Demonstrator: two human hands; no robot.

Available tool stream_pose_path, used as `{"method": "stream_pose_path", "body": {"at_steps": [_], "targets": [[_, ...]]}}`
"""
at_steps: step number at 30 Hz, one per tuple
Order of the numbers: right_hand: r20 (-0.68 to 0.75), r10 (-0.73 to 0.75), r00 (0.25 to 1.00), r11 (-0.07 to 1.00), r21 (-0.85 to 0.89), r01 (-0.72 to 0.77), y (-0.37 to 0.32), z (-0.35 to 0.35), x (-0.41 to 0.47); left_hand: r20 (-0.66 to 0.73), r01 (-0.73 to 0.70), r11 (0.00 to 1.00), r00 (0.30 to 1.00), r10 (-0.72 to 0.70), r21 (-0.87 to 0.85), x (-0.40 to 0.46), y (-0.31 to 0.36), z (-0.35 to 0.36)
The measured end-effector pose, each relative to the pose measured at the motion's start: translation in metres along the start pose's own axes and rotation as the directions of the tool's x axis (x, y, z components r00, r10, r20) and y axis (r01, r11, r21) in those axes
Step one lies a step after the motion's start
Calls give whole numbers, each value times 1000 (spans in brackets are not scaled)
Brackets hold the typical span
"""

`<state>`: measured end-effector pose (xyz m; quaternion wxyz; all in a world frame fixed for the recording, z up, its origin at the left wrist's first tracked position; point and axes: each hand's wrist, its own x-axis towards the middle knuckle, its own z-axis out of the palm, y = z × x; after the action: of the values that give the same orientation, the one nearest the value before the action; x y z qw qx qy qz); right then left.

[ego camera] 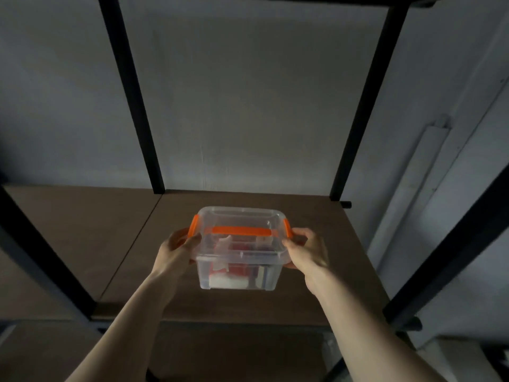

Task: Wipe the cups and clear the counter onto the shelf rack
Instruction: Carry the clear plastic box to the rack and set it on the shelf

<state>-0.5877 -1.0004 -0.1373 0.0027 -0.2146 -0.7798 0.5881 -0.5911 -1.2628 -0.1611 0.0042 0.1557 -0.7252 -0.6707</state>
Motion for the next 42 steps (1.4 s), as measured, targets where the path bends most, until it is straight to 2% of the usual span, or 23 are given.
{"method": "stream_pose_path", "body": {"at_steps": [3,8,26,35,39,42], "targets": [[55,39,998,999,-3,-39,15,13,8,-10,36,999,999,-36,-4,16,-25,-2],[71,86,994,995,-55,-82,36,34,18,-1,73,997,997,-73,0,38,-52,-1],[58,116,992,981,-162,-105,74,70,41,85,124,990,988,-129,61,69,-101,0],[81,76,994,966,-254,-53,88,72,46,135,24,965,989,-61,261,78,-109,-1],[77,-15,997,916,-398,45,81,68,40,70,33,891,995,-73,453,79,-105,-4],[113,-81,990,842,-524,129,75,61,32,52,-17,819,998,-16,574,73,-91,0]]}}
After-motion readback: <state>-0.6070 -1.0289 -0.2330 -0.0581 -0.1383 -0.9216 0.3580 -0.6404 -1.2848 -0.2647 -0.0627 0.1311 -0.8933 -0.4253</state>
